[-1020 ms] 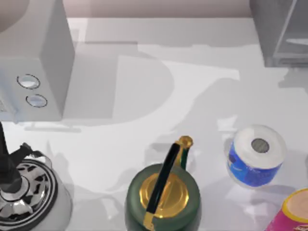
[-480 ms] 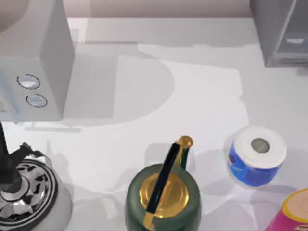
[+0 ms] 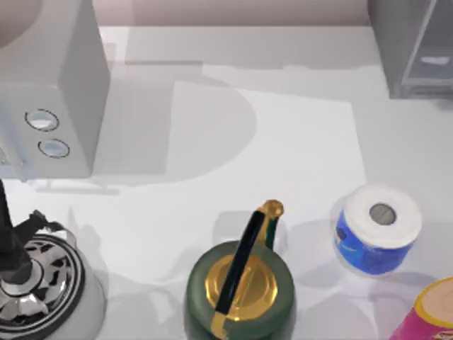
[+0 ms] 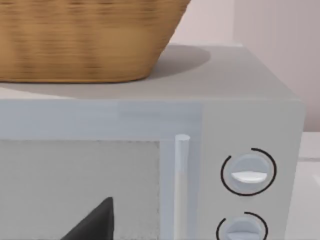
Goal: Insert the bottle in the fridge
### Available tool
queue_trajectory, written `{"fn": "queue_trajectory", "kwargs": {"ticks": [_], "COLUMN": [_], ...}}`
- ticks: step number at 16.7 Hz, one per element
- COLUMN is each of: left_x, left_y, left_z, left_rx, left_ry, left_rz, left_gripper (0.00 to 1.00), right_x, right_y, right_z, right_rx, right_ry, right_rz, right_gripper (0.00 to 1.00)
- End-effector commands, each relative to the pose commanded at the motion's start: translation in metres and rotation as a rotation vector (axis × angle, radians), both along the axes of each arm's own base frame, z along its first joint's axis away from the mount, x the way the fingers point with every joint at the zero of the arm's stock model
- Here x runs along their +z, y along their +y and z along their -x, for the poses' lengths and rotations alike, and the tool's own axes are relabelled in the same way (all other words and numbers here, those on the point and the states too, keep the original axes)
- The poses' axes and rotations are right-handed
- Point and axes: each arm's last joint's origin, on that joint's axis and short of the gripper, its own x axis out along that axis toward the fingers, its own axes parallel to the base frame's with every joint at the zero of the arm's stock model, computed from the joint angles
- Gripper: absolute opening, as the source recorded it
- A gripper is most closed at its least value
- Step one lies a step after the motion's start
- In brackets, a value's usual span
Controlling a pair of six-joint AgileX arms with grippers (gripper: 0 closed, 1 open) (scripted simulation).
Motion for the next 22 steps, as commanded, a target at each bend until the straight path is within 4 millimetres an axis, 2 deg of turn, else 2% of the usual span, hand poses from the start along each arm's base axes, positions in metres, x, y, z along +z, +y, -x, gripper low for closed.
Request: {"fn": "queue_trajectory", "kwargs": {"ticks": [3, 7, 9, 11, 16, 22], "left_x": [0.000, 0.000, 0.000, 0.000, 0.000, 0.000], "left_y": [0.000, 0.000, 0.000, 0.000, 0.000, 0.000], "left_z": [0.000, 0.000, 0.000, 0.000, 0.000, 0.000], "left_rx": [0.000, 0.000, 0.000, 0.000, 0.000, 0.000], "left_ry": [0.000, 0.000, 0.000, 0.000, 0.000, 0.000], "left_rz": [0.000, 0.000, 0.000, 0.000, 0.000, 0.000], "left_gripper": [1.00, 1.00, 1.00, 1.00, 1.00, 1.00], "right_x": [-0.011, 0.008, 0.011, 0.005, 0.004, 0.004], "right_y": [0.000, -0.003, -0.002, -0.002, -0.002, -0.002], "right_z": [-0.022, -0.069, -0.086, -0.095, -0.096, -0.096], "right_rx": [0.005, 0.007, 0.008, 0.000, -0.003, -0.003], "right_ry": [0.034, -0.041, -0.044, -0.020, -0.014, -0.014], "right_rz": [-0.004, 0.009, 0.009, 0.003, 0.001, 0.001], "right_gripper": [0.01, 0.01, 0.01, 0.01, 0.01, 0.46]}}
